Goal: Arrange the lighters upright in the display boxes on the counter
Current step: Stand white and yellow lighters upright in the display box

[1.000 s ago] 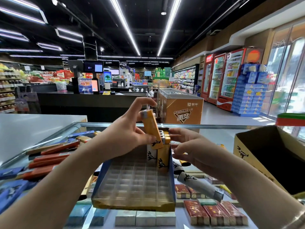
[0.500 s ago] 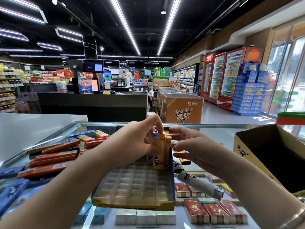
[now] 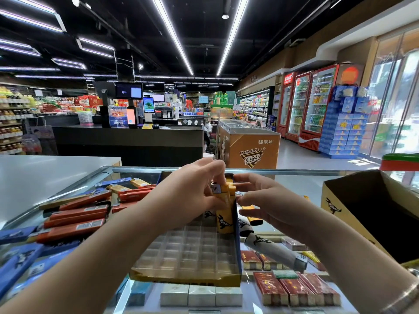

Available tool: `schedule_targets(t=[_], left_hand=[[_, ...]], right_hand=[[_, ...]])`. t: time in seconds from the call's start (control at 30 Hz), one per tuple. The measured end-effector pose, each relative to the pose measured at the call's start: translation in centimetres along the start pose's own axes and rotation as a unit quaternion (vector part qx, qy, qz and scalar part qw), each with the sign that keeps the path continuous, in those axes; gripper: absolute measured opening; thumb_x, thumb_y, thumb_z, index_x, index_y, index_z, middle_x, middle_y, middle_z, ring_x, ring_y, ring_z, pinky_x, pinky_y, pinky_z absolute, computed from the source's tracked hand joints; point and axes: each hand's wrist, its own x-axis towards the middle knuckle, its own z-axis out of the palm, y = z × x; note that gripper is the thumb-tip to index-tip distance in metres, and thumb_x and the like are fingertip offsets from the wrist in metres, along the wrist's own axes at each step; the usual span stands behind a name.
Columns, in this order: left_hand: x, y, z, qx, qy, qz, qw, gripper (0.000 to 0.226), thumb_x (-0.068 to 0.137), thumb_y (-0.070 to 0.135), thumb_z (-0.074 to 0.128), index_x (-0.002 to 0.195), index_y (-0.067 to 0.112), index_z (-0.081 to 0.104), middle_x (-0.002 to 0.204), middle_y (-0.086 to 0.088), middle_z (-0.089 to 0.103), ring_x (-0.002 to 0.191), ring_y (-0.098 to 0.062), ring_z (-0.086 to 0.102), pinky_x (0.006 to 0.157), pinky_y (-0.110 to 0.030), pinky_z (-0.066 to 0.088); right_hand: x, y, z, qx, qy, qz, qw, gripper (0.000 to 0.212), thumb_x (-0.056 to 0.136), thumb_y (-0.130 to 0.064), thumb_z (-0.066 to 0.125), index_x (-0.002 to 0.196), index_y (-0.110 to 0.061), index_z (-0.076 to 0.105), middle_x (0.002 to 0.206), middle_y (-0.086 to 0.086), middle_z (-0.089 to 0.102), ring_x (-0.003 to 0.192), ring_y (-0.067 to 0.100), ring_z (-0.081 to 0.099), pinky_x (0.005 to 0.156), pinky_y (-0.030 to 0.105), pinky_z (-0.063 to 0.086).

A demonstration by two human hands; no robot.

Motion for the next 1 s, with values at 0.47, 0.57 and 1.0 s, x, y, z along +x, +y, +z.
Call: schedule_targets(t=[0.47,0.57,1.0], left_hand=[[-0.2,0.9,0.9,0.121,-0.009,0.073,0.99,0.037,0.078,0.025,0.072,0.087,0.038,0.039,0.101,0.015,0.042,0.076,-0.004,0.054,0.068,-0.017,0.051],[-0.1,0.6,0.8,0.094,-0.012,0.043,0.995,0.033,0.077,0.03,0.071,0.087,0.039,0.041,0.098,0.017,0.043,0.077,-0.002,0.055,0.07,-0.022,0.053],[0.1,-1.5,-0.4,0.025,-0.001,0.007,1.0,0.019,0.073,0.056,0.055,0.091,0.051,0.057,0.112,0.032,0.049,0.115,0.007,0.038,0.104,-0.029,0.031]], right_hand=[[0.1,0.1,-0.1,-0.028,-0.002,0.001,1.0,0.048,0.086,0.003,0.053,0.13,-0.014,0.046,0.121,0.009,0.057,0.102,0.022,0.057,0.087,0.035,0.047],[-0.1,-0.3,-0.5,-0.115,0.014,0.004,0.993,0.044,0.087,0.0,0.055,0.127,-0.014,0.045,0.114,0.009,0.056,0.098,0.022,0.059,0.08,0.032,0.051],[-3.3,-2.1,-1.7,-0.526,-0.138,0.19,0.817,0.037,0.071,-0.035,0.078,0.098,-0.015,0.061,0.091,0.002,0.065,0.065,0.009,0.057,0.048,0.017,0.047]])
